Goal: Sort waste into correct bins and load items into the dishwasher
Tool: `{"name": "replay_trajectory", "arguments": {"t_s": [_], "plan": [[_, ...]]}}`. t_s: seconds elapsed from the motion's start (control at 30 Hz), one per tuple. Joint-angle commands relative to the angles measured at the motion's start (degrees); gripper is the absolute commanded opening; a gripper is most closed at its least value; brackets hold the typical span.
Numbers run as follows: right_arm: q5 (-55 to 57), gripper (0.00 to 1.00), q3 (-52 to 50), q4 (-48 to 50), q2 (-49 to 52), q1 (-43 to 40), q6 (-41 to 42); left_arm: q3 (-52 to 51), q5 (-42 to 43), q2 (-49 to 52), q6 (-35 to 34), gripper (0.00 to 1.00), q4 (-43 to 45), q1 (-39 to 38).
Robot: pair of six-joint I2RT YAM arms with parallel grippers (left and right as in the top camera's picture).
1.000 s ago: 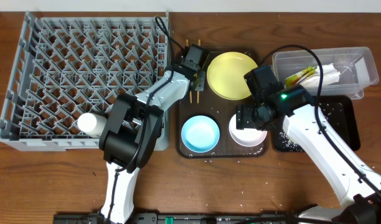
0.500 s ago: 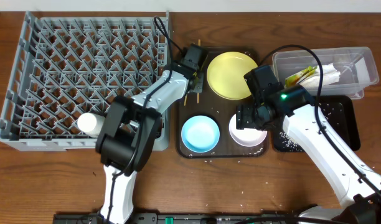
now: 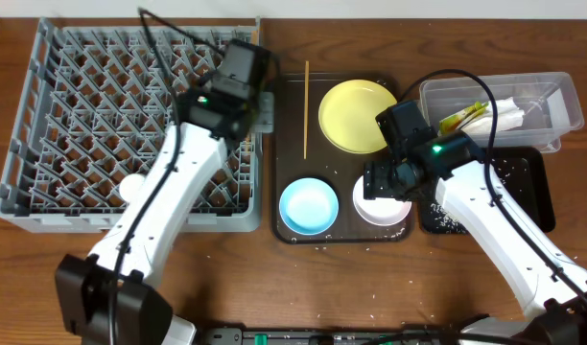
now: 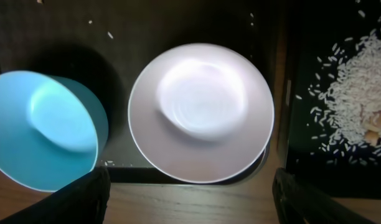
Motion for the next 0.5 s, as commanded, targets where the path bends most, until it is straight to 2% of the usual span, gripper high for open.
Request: {"name": "replay_trajectory", "arguments": {"t_s": [0.0,0.2,0.47], "plan": [[0.4,0.82,0.0,0.7,0.0,0.6,-0.2,-1.5,-0.7,3.5,-0.1,0.08,-1.4,2.3],[0.3,0.82,0.0,0.6,0.0,0.6,-0.2,-2.8,0.7,9.1,-0.1,0.08,-1.3,3.6],[0.3,0.82,0.0,0.7,0.0,0.6,-0.2,-2.8,3.1,9.8,-0.1,0.11,-1.2,3.5]]}}
